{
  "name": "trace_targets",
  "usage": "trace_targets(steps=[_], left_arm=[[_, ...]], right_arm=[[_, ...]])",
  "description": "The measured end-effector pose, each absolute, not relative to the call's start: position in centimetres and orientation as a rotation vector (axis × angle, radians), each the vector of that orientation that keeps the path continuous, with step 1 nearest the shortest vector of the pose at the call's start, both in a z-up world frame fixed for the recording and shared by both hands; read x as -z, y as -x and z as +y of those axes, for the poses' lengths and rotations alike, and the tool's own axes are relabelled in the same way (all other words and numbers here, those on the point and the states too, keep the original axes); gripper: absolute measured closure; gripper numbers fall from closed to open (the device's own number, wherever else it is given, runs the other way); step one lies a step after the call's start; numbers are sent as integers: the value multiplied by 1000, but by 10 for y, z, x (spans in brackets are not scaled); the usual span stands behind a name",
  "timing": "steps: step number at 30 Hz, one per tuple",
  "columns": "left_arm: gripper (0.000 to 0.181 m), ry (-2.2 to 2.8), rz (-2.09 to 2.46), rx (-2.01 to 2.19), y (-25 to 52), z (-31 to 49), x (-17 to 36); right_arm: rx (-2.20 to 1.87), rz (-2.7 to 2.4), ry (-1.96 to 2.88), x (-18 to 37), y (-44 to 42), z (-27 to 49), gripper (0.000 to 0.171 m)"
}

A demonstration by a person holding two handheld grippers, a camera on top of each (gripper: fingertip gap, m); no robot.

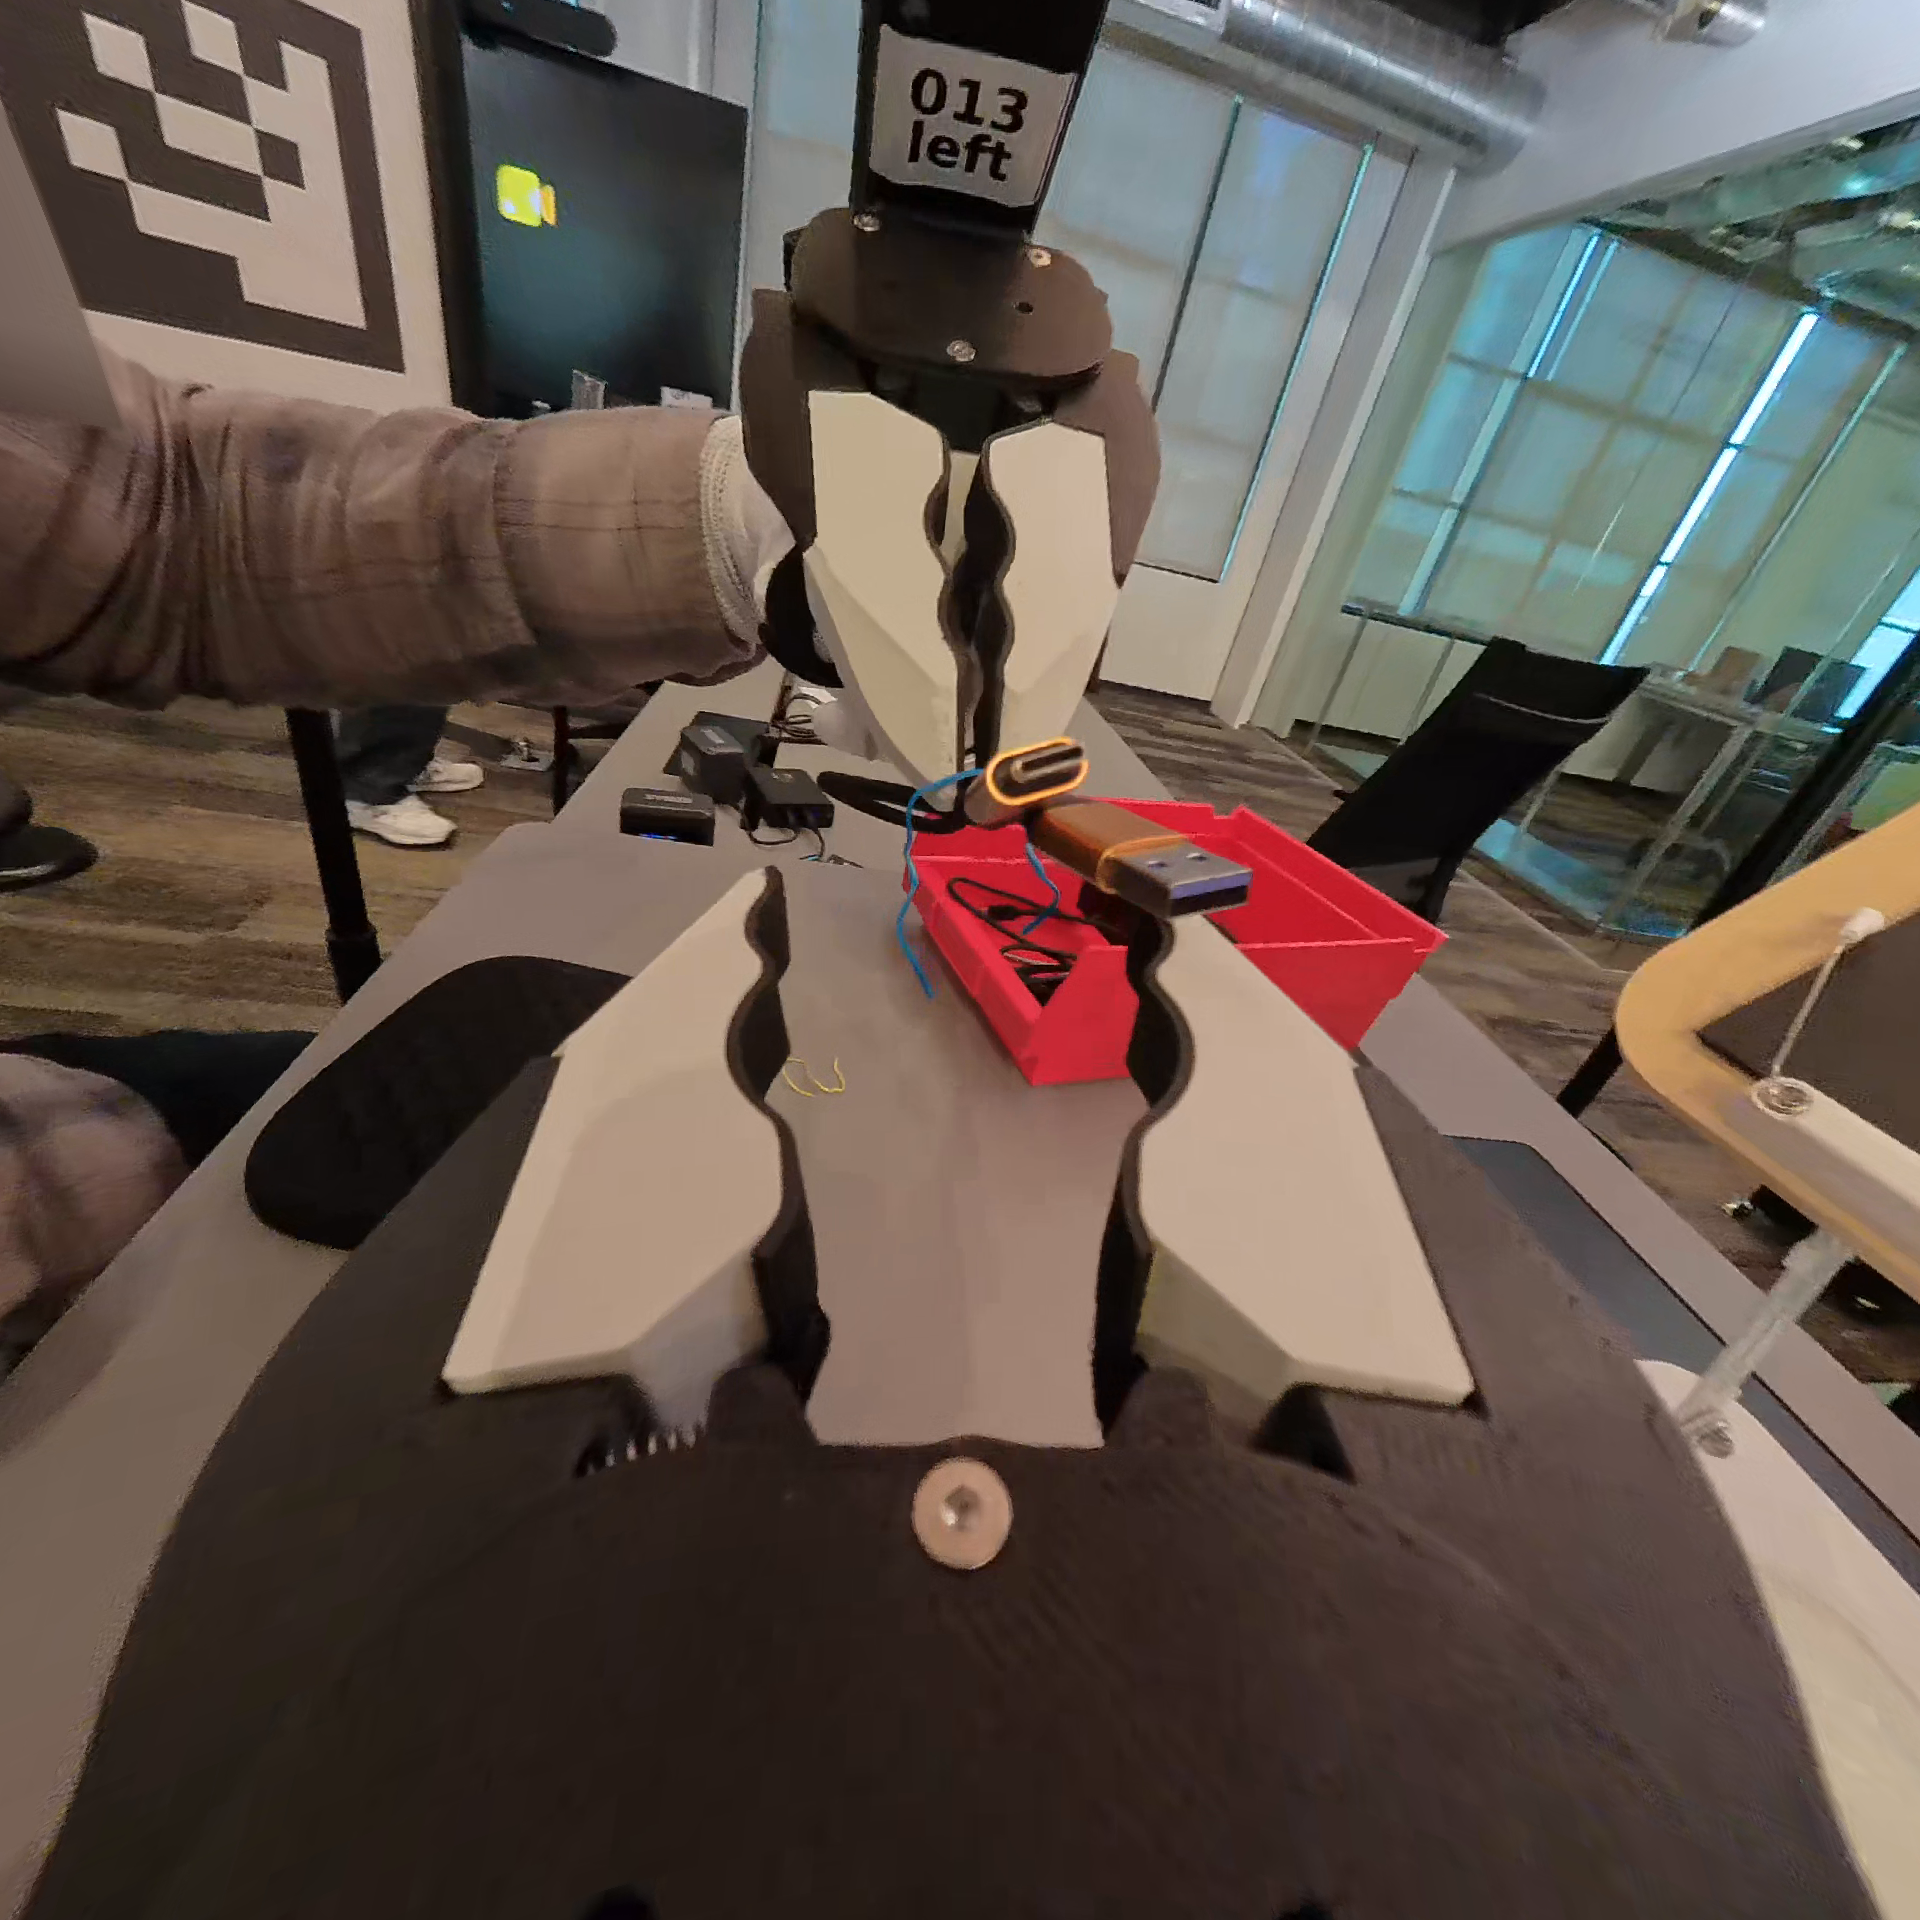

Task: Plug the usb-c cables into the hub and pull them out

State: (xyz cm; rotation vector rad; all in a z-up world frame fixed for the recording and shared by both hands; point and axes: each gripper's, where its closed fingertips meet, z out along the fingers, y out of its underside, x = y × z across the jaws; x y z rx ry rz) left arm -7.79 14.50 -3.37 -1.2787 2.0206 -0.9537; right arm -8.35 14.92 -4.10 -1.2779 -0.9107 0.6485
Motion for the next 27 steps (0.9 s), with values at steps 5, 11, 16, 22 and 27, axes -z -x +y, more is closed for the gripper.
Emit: trace_targets(steps=[5, 11, 16, 22, 27], left_arm=[[177, 1257, 2020, 979, 72, 140, 27], [177, 1246, 2024, 996, 67, 137, 27], [177, 1240, 2015, 1015, 65, 137, 26], [177, 1239, 2004, 1000, 63, 139, 27], [177, 1236, 1998, 987, 62, 140, 27]], right_arm=[[-716, -860, 1211, 30, 85, 148, 123], [-746, -861, 1168, 25, 83, 145, 146], [-739, -869, 1175, 26, 82, 146, 149], [-730, -859, 1195, 28, 80, 146, 152], [-737, -847, 1216, 30, 78, 147, 161]])
